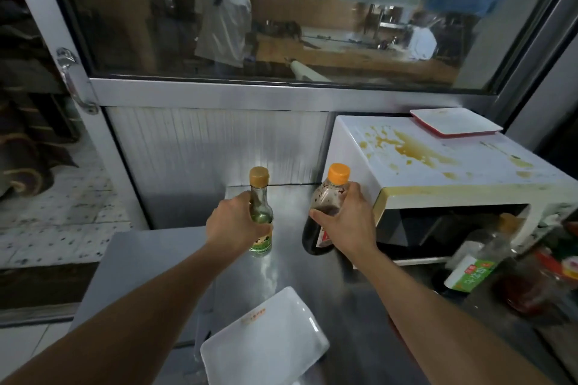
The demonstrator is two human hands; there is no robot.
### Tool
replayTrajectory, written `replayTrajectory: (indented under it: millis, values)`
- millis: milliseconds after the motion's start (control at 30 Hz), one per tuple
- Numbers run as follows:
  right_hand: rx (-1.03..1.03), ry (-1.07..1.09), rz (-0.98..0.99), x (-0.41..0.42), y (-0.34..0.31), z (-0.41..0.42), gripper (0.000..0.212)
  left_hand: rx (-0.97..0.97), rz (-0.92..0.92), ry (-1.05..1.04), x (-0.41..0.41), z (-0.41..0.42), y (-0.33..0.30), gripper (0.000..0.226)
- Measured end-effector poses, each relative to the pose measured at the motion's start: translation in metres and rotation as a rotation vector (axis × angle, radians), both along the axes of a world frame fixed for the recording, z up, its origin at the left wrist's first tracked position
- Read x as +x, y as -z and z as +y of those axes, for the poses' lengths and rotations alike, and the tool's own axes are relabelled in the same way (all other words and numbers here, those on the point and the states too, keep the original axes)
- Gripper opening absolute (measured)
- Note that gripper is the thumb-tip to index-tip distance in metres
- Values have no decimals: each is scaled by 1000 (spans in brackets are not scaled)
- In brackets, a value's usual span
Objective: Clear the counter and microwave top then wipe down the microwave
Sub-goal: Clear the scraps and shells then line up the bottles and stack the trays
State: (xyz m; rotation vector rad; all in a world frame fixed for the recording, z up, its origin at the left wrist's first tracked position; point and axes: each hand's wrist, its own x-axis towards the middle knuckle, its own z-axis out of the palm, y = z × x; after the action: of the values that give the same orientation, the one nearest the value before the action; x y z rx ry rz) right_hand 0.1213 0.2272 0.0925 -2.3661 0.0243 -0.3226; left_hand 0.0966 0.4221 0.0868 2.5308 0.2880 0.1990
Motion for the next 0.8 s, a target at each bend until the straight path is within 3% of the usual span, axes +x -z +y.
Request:
replayTrajectory:
  millis: [800]
  values:
    - [-8,93,57,207,83,39,62,-21,34,9,177,12,58,50]
